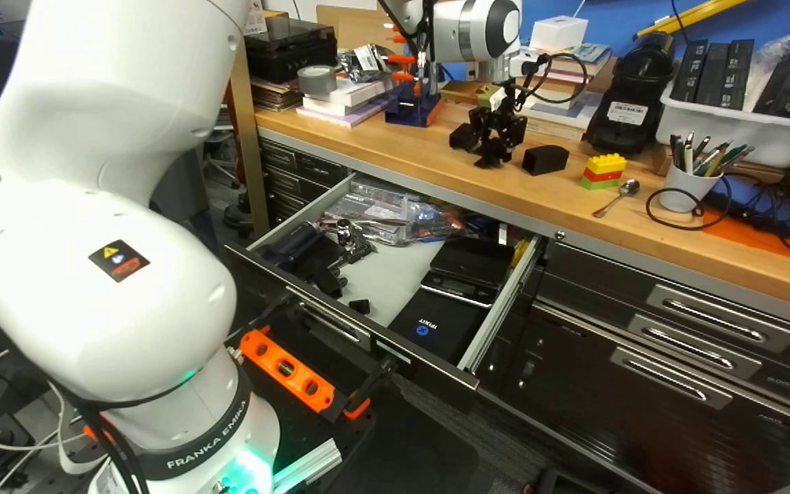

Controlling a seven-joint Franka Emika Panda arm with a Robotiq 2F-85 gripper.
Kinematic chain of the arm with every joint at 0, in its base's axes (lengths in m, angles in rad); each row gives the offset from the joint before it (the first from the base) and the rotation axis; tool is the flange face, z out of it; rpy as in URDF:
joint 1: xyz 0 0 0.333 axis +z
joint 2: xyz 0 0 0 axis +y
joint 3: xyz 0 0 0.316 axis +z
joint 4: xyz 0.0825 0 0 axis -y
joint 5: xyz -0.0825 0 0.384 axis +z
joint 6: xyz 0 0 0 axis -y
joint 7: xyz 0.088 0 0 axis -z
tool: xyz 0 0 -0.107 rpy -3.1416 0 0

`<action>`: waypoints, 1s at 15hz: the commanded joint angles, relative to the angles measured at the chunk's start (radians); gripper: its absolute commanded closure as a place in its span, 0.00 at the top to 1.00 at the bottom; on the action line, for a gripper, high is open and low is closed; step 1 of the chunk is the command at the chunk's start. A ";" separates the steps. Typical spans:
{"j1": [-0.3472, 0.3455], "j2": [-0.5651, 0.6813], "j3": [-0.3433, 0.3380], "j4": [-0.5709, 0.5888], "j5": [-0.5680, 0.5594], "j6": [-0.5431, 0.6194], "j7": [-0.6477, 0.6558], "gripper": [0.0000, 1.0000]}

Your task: Open the middle drawer then remove three black pieces from the drawer

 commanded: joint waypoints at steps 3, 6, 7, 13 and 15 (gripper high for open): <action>-0.002 0.023 -0.007 0.073 0.005 -0.069 -0.012 1.00; 0.004 -0.009 -0.009 0.045 0.000 -0.079 -0.003 1.00; 0.008 -0.030 -0.012 0.024 -0.004 -0.078 0.004 1.00; 0.024 -0.201 -0.012 -0.133 -0.030 -0.094 0.004 1.00; 0.025 -0.301 -0.014 -0.233 -0.058 -0.102 0.004 1.00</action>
